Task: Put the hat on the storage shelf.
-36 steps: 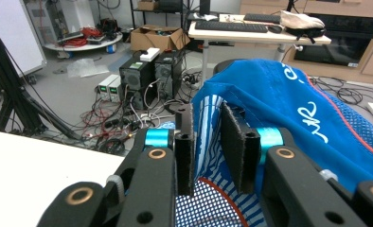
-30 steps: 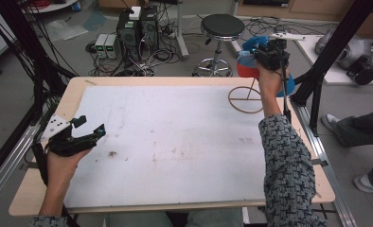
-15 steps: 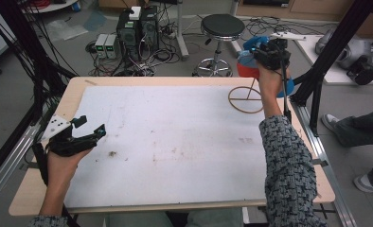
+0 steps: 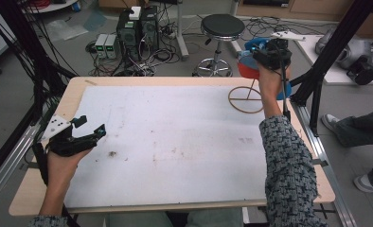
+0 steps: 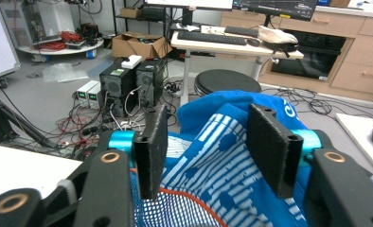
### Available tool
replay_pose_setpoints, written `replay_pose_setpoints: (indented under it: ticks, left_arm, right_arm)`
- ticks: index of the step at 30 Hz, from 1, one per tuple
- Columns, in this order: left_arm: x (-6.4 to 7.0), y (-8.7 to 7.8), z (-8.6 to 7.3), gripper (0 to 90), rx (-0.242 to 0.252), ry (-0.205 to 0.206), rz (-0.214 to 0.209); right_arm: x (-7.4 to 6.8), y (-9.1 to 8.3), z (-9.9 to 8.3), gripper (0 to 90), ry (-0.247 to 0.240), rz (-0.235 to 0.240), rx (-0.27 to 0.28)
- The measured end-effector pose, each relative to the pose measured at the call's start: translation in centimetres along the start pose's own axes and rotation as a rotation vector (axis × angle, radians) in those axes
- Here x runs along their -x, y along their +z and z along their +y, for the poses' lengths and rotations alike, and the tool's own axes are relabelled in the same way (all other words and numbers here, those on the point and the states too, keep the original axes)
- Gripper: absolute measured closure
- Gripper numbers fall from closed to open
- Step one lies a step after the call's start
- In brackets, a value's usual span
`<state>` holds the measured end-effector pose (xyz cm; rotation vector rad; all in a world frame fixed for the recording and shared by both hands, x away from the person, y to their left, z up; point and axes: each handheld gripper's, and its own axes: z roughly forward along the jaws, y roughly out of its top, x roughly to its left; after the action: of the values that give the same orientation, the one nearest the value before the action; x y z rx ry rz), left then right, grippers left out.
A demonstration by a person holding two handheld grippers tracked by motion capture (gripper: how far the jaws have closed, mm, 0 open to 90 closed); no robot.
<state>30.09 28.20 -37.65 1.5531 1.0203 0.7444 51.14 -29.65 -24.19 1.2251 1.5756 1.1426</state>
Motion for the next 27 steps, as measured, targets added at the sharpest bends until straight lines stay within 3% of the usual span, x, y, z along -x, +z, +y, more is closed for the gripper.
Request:
replay_pose_setpoints:
  ticks: [3, 27]
  left_arm:
    - [0.0, 0.0, 0.0, 20.7, 0.002, 0.0, 0.001]
    - [-0.1, -0.1, 0.1, 20.8, 0.001, 0.002, 0.004]
  right_arm:
    - [0.1, 0.0, 0.0, 43.9, 0.007, -0.008, 0.0]
    - [1.8, -1.5, 0.2, 35.5, 0.045, -0.023, 0.017]
